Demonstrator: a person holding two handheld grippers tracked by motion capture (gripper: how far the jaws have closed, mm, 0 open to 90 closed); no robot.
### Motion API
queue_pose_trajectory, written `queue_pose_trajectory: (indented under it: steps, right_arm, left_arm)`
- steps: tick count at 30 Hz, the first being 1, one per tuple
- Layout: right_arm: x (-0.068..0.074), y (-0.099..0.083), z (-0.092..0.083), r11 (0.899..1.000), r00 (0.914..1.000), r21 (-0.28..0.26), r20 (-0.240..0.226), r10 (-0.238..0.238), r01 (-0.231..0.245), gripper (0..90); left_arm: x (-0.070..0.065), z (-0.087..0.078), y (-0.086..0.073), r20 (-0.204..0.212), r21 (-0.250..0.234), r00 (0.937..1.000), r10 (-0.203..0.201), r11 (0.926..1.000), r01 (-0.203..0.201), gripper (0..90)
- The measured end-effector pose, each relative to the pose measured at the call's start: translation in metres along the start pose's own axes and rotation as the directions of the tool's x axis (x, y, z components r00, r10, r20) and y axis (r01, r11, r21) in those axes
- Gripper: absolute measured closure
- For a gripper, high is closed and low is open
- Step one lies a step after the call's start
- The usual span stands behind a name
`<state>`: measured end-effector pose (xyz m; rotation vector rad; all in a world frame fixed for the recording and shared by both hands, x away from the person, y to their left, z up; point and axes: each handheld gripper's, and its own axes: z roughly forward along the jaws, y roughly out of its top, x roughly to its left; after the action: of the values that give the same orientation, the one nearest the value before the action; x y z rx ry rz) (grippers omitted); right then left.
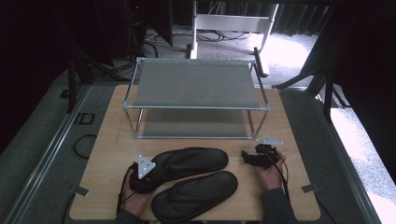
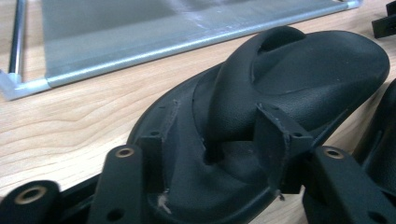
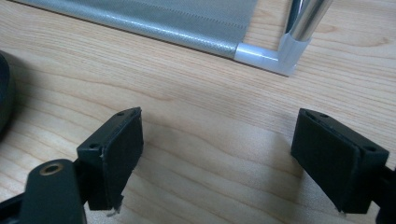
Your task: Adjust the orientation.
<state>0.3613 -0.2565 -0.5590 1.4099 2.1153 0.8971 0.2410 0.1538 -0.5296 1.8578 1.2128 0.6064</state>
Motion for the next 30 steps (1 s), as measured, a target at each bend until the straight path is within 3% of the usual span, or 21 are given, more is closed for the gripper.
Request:
queue_pose_trajectory:
  steps: [7, 9, 11, 14, 18, 21, 30]
  right_arm:
    - [0.000, 0.000, 0.000, 1.000, 1.0000, 0.001, -0.001, 0.000, 0.000, 17.3]
    - [0.000, -0.001, -0.002, 1.000, 1.0000, -0.008, 0.001, 0.002, -0.002, 24.9]
    - [0.001, -0.001, -0.006, 1.000, 0.9999, -0.012, 0.013, 0.008, -0.008, 42.1]
    - [0.003, -0.001, -0.010, 1.000, 0.9999, -0.017, 0.008, 0.010, -0.010, 51.3]
    - [0.013, 0.006, -0.020, 0.997, 0.9996, -0.073, 0.005, -0.028, 0.028, 54.3]
    - [0.022, 0.013, -0.024, 0.992, 0.9981, -0.110, -0.022, -0.058, 0.055, 54.4]
    - [0.051, 0.036, -0.007, 0.982, 0.9822, -0.119, -0.097, -0.161, 0.149, 52.6]
  left_arm:
    - [0.001, 0.009, 0.006, 0.022, 0.001, 0.9998, -0.001, 1.0000, 0.001, 58.0]
    - [0.002, 0.014, 0.008, 0.037, 0.002, 0.9993, -0.008, 1.0000, 0.008, 58.7]
    - [0.002, 0.019, 0.012, 0.050, 0.005, 0.9987, -0.010, 0.9999, 0.010, 58.8]
    - [0.000, 0.027, 0.017, 0.059, 0.007, 0.9983, 0.003, 1.0000, -0.004, 59.2]
    - [-0.004, 0.038, 0.026, 0.074, 0.014, 0.9969, 0.027, 0.9995, -0.028, 59.2]
    - [-0.008, 0.044, 0.032, 0.078, 0.020, 0.9957, 0.048, 0.9985, -0.050, 59.1]
    - [-0.012, 0.056, 0.041, 0.103, 0.028, 0.9930, 0.058, 0.9977, -0.061, 58.4]
